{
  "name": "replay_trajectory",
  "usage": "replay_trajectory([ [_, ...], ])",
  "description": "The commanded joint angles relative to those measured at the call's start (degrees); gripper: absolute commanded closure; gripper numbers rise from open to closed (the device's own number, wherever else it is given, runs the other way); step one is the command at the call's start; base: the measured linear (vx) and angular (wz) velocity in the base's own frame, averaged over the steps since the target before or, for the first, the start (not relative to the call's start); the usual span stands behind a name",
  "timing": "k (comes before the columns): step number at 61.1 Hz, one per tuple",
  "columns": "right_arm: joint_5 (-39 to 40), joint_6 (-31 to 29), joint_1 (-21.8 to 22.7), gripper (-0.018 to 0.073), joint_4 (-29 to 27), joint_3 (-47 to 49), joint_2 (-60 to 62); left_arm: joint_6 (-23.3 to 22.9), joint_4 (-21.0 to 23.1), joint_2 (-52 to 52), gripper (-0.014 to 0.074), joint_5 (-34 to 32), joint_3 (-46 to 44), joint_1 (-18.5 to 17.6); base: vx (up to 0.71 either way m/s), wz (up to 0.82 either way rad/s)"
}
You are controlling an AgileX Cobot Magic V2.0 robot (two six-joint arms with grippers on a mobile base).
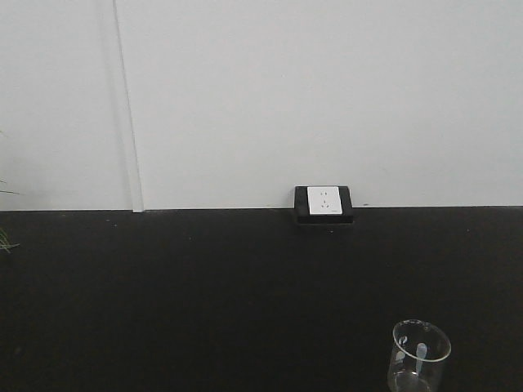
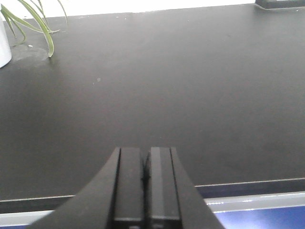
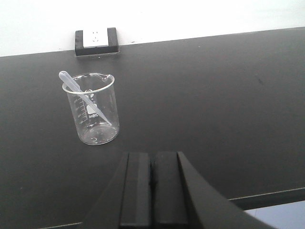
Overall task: Grab transparent chemical and place on left bench
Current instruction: 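Move the right gripper down to the transparent dropper in the beaker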
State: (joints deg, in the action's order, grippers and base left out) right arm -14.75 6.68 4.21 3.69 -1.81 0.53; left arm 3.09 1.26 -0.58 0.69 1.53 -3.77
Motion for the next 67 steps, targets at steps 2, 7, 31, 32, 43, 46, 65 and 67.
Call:
replay_trajectory([
  [2, 4.7, 0.0, -0.1, 0.0566, 0.7, -0.4, 0.7, -0.4, 0.0, -1.1, 0.0600, -4.5, 0.9, -0.1, 0.00, 0.00],
  [7, 4.7, 0.0, -0.1, 0.0566, 0.7, -0.4, 0.7, -0.4, 0.0, -1.1, 0.0600, -4.5, 0.9, -0.1, 0.00, 0.00],
  [31, 4.7, 0.0, -0.1, 0.0566, 0.7, -0.4, 0.7, -0.4, 0.0, -1.1, 0.0600, -4.5, 0.9, -0.1, 0.00, 0.00],
  [32, 4.7, 0.0, -0.1, 0.0566, 0.7, -0.4, 0.7, -0.4, 0.0, -1.1, 0.0600, -4.5, 0.9, -0.1, 0.00, 0.00],
  [43, 4.9, -0.2, -0.1, 0.0566, 1.1, -0.4, 0.7, -0.4, 0.0, -1.1, 0.0600, -4.5, 0.9, -0.1, 0.00, 0.00],
  [46, 4.9, -0.2, -0.1, 0.0566, 1.2, -0.4, 0.7, -0.4, 0.0, -1.1, 0.0600, -4.5, 0.9, -0.1, 0.00, 0.00],
  [65, 13.0, 0.9, -0.1, 0.0566, 0.6, -0.4, 0.7, -0.4, 0.0, -1.1, 0.0600, -4.5, 0.9, -0.1, 0.00, 0.00],
  [67, 14.0, 0.9, -0.1, 0.0566, 0.6, -0.4, 0.7, -0.4, 0.0, -1.1, 0.0600, -4.5, 0.9, -0.1, 0.00, 0.00],
])
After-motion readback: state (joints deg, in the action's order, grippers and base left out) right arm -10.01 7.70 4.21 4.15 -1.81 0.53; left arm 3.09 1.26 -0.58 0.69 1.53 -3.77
